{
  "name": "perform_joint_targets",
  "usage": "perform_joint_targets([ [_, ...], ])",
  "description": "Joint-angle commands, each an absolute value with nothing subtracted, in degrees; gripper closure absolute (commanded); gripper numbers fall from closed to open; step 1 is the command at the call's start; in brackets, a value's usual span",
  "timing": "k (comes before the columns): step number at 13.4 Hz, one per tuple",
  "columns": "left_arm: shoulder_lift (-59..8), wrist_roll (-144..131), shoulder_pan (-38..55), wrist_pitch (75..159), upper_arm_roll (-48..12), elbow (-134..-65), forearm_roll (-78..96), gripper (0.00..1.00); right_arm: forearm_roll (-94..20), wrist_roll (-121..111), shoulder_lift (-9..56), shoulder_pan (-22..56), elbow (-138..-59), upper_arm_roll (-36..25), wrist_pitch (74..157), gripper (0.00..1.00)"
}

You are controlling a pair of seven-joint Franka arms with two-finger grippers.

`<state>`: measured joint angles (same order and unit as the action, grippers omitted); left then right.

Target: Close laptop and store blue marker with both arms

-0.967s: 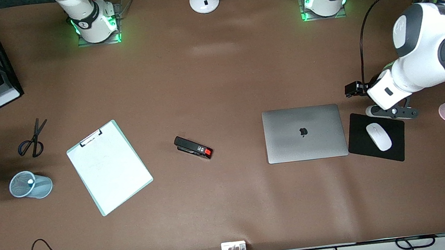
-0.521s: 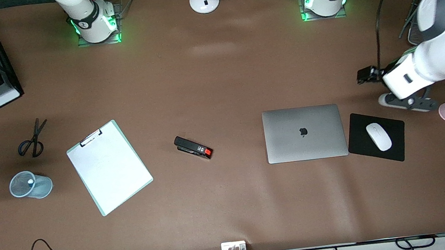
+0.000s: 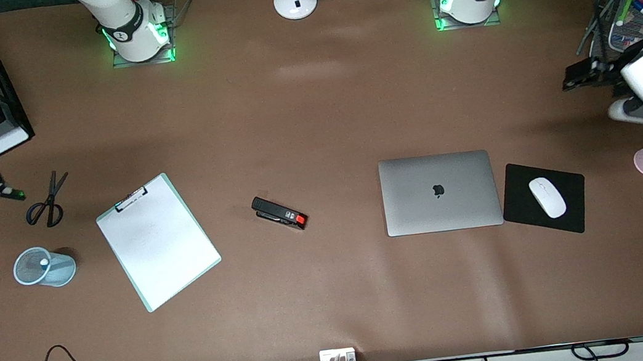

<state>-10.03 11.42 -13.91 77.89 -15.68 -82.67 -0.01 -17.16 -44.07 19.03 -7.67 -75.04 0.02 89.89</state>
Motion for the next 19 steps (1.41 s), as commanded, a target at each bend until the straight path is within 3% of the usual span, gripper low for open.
perform_joint_targets([
  [1, -4.14, 13.62, -7.15, 80.05, -9.08, -88.76, 2.01, 0.0, -14.51, -36.95, 14.95, -5.28, -80.76, -1.05, 90.97, 0.0],
  [4, 1.92, 13.01, 1.38, 89.0, 2.5, -98.14, 1.93, 0.0, -11.09, -27.36, 12.14, 0.42, -82.96, -4.64, 90.35, 0.0],
  [5, 3.15, 13.01, 1.75, 92.77, 3.77, -100.35, 1.93, 0.0, -9.51, -25.07, 11.26, 2.18, -83.75, -5.96, 90.26, 0.0],
  [11, 4.13, 5.8, -0.09, 95.97, 1.68, -102.3, 1.59, 0.0, -0.97, -2.66, 7.65, 3.78, -84.82, -7.47, 78.06, 0.0],
  [15, 4.13, 6.86, -0.09, 94.93, 0.18, -101.52, -0.18, 0.0, -0.26, -3.51, 7.47, -2.09, -84.73, -6.42, 83.28, 0.0],
  [19, 3.52, 6.68, -0.18, 92.02, 0.26, -99.68, 0.35, 0.0, 0.44, -1.58, 6.51, -1.32, -85.16, -5.98, 83.85, 0.0],
])
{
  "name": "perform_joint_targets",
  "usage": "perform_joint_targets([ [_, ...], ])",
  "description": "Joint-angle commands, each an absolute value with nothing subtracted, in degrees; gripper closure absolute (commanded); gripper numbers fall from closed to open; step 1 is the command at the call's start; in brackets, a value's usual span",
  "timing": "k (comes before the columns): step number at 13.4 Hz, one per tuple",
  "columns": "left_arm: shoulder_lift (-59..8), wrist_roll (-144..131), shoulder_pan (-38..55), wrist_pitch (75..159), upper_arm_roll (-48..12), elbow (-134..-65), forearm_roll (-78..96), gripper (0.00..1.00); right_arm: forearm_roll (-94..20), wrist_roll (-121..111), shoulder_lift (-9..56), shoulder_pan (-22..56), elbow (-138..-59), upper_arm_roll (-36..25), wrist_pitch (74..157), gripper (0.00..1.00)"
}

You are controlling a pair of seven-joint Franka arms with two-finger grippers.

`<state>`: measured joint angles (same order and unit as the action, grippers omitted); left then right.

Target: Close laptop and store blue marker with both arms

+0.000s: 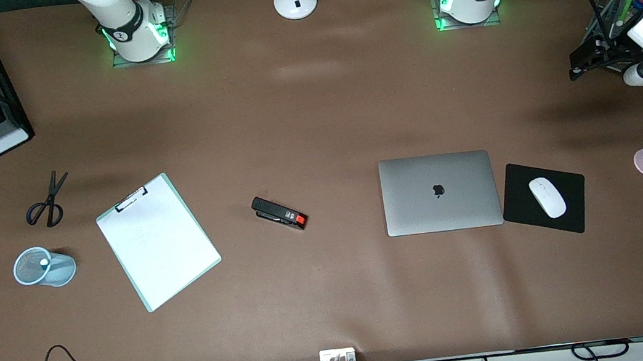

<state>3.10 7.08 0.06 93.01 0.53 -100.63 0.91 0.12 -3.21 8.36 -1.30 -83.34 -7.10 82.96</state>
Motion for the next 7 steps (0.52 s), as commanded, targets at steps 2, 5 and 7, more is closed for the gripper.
perform_joint_targets([
  [2, 2.03, 6.85, -0.18, 92.02, 0.26, -97.92, 0.35, 0.0, 0.35, -1.49, 4.41, -1.32, -87.87, -5.8, 85.77, 0.0],
  [5, 1.93, 6.77, 0.09, 92.02, 0.18, -97.47, 0.09, 0.0, 0.35, -1.58, -0.16, -1.32, -93.76, -5.63, 89.81, 0.0],
  [7, 1.85, 6.77, 0.53, 91.93, 0.18, -97.21, 0.0, 0.0, 0.26, -1.67, -1.66, -1.23, -94.22, -5.1, 89.3, 0.0],
])
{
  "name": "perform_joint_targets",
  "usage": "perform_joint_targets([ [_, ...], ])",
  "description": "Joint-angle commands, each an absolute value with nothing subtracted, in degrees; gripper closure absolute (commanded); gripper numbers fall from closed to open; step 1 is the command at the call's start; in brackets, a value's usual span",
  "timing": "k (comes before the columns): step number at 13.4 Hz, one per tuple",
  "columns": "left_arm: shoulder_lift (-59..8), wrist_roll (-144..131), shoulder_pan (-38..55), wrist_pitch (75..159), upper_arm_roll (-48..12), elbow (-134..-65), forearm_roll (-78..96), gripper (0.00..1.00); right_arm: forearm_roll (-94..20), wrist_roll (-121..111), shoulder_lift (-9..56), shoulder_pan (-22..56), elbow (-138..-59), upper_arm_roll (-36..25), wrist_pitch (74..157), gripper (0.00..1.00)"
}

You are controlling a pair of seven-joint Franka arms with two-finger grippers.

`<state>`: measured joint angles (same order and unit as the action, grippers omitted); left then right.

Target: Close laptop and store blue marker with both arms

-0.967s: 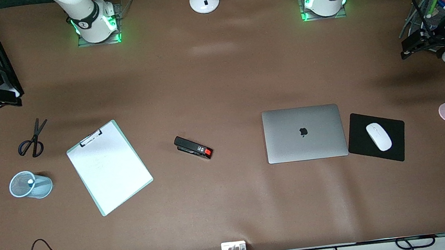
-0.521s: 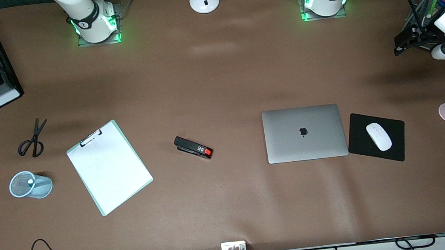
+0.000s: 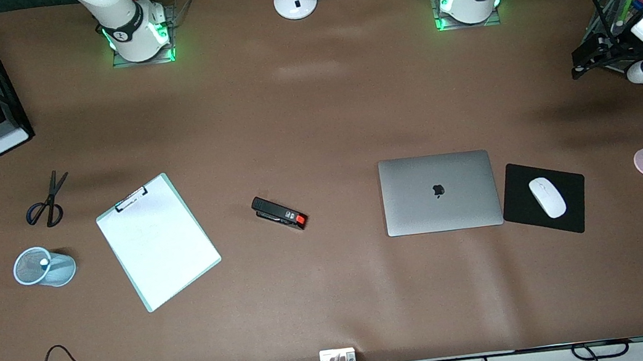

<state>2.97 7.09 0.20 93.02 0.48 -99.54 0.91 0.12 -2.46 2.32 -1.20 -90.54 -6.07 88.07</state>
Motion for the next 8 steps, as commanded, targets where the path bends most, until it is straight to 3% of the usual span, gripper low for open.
perform_joint_targets([
  [1, 1.85, 6.77, 0.53, 92.02, 0.18, -97.12, 0.0, 0.0, 0.35, -1.93, -2.02, -1.23, -94.04, -4.92, 88.86, 0.0],
  [8, 1.58, 7.38, 0.26, 91.93, 0.18, -96.33, 0.35, 0.0, 0.0, -2.19, -1.49, -0.7, -93.16, -4.75, 88.68, 0.0],
])
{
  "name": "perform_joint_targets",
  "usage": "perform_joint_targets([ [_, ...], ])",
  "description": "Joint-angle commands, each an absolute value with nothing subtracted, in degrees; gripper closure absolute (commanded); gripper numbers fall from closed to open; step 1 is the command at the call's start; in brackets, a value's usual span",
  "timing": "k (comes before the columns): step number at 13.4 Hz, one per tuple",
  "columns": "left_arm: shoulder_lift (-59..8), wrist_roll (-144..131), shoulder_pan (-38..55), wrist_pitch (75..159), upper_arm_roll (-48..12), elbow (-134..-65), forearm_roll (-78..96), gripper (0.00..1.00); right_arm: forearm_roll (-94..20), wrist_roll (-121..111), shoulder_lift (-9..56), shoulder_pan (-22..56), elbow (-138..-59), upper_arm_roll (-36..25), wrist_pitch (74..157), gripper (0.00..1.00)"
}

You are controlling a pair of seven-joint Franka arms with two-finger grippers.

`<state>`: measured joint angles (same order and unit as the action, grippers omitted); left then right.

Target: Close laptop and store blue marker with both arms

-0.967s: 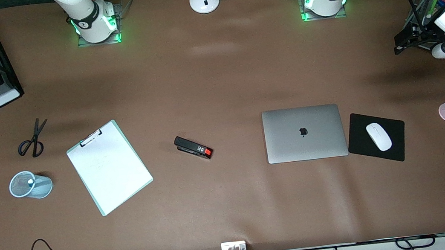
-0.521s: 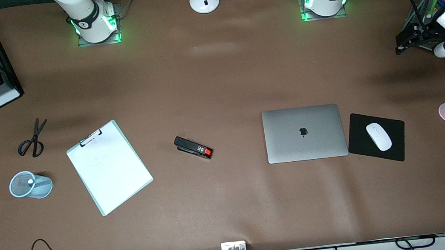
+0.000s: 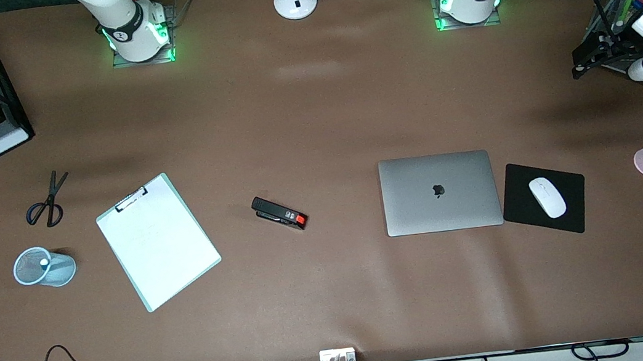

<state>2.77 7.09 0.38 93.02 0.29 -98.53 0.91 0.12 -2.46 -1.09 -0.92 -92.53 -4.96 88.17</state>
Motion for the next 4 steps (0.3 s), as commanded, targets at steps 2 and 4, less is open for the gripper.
perform_joint_targets([
  [2, 1.58, 7.38, 0.26, 91.93, 0.18, -96.33, 0.44, 0.0, 0.0, -2.46, -1.49, -0.7, -93.16, -4.83, 88.51, 0.0],
  [4, 1.49, 7.38, 0.26, 91.93, 0.18, -96.33, 0.44, 0.0, -0.09, -2.46, -1.58, -0.79, -93.08, -4.83, 88.77, 0.0],
])
